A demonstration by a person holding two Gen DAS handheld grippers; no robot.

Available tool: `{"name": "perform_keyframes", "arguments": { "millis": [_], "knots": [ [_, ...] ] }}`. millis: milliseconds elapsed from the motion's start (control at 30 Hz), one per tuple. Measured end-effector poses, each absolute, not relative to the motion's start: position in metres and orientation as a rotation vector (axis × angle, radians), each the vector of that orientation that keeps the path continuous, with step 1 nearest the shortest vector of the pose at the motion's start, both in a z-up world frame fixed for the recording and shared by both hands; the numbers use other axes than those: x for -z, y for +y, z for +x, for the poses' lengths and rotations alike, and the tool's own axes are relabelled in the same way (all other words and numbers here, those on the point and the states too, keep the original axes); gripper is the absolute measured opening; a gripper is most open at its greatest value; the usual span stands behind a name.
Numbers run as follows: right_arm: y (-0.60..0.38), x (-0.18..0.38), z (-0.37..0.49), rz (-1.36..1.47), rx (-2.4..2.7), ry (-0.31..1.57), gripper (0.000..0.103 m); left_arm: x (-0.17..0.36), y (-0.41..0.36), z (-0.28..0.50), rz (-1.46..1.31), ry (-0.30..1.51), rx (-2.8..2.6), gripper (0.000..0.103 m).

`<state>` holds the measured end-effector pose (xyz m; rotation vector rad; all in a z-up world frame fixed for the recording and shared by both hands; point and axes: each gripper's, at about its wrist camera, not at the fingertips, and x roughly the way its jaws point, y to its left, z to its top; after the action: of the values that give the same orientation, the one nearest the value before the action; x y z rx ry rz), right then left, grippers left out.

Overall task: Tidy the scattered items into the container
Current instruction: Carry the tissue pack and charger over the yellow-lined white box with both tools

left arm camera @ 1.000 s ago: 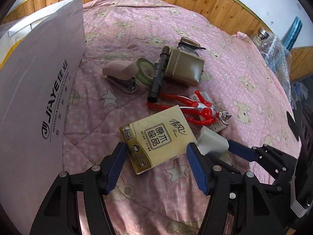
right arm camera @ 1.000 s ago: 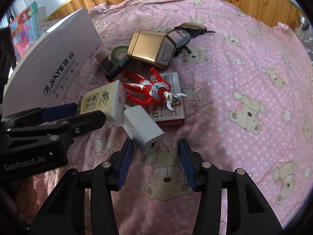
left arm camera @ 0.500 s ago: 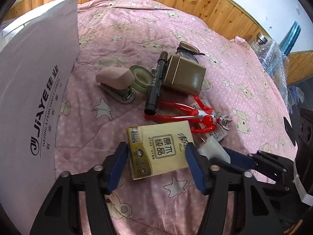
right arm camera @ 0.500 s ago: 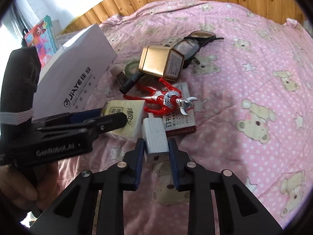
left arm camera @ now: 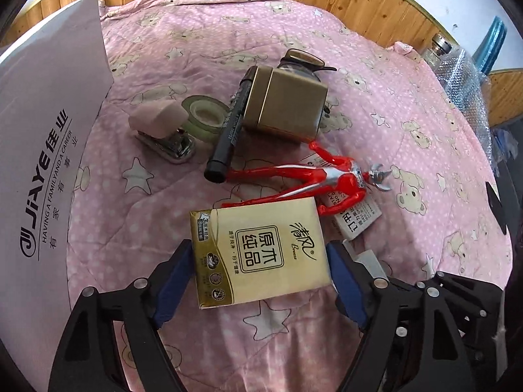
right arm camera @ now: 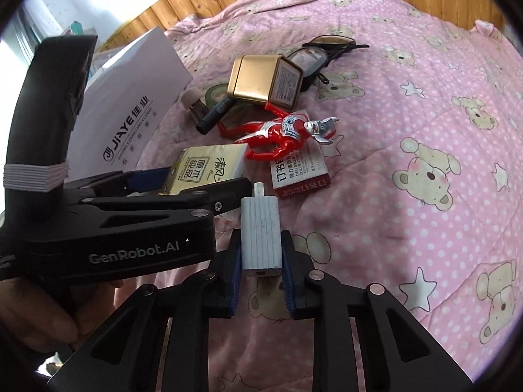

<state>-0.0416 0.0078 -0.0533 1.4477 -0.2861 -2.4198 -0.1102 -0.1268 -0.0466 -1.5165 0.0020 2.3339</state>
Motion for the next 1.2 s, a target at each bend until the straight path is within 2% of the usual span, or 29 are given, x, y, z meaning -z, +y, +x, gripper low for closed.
{"name": "perform_keyframes", "arguments": {
  "millis": [233, 533, 1200],
  "knots": [
    [0.013, 0.043, -0.031, 1.412, 2.423, -0.324, 0.023, 0.021, -0.147, -0.097, -1.477, -0.090, -2.367, 0.076],
    [0.009, 0.028, -0.025, 1.362, 2.427, -0.336, 0.023, -0.005, -0.150, -0.088, -1.431, -0.122, -2.395, 0.076],
    [-0.019, -0.033, -0.016, 1.219, 2.442, -0.252, 0.023, -0.070, -0.179, -0.054, -1.295, -0.197, -2.479, 0.076]
  ]
}}
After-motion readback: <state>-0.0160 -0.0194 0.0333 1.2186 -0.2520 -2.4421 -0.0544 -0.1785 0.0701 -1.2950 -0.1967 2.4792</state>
